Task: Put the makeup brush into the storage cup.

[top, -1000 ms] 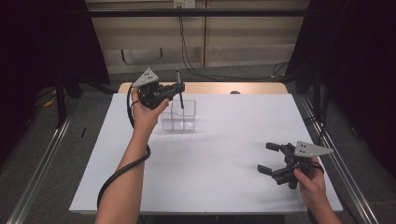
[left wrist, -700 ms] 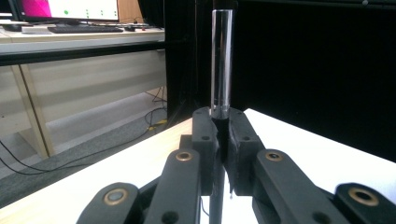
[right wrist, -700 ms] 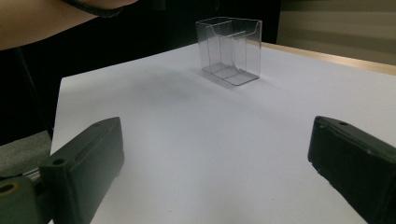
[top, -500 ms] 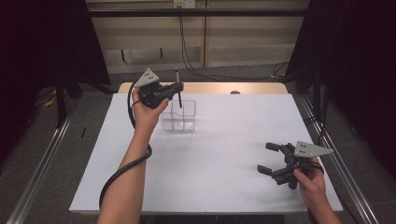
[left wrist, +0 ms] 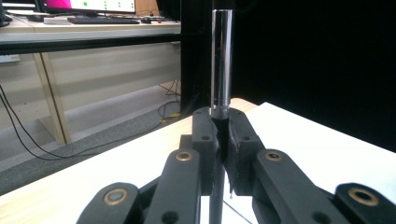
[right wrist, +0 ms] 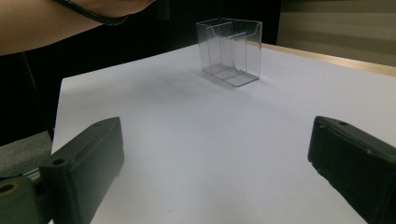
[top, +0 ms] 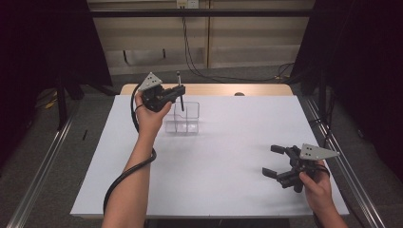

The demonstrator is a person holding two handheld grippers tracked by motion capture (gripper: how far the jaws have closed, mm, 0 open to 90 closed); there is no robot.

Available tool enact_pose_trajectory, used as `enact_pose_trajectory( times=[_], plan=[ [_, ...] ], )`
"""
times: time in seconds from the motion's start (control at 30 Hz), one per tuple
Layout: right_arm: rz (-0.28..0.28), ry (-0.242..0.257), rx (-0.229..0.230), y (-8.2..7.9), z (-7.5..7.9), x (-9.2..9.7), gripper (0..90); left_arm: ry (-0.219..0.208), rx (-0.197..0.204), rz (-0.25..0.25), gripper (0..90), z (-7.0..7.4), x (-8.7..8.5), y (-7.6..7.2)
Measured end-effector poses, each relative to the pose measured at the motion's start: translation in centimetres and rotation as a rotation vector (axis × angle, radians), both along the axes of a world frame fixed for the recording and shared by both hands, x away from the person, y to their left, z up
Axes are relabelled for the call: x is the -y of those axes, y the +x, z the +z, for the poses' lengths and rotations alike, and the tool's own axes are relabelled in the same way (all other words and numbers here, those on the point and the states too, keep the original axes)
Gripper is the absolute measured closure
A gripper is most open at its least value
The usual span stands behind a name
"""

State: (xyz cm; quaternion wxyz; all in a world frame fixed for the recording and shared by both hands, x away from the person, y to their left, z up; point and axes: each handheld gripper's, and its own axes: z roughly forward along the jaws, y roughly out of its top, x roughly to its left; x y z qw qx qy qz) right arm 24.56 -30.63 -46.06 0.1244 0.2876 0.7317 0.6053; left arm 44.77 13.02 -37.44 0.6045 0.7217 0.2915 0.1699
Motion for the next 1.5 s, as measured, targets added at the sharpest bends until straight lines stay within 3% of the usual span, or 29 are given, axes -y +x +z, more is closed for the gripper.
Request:
enact_pose_trajectory(
  times=[0.8, 1.5],
  plan=[
    [-0.002, 0.001, -0.001, -0.1, 0.0, 0.2, 2.9, 0.025, -0.016, 0.043, 83.6, -1.4, 0.3, 0.1],
    [0.001, -0.001, -0.004, -0.1, 0.0, 0.2, 2.9, 0.033, -0.023, 0.045, 83.6, -2.5, -0.2, 0.1]
  ],
)
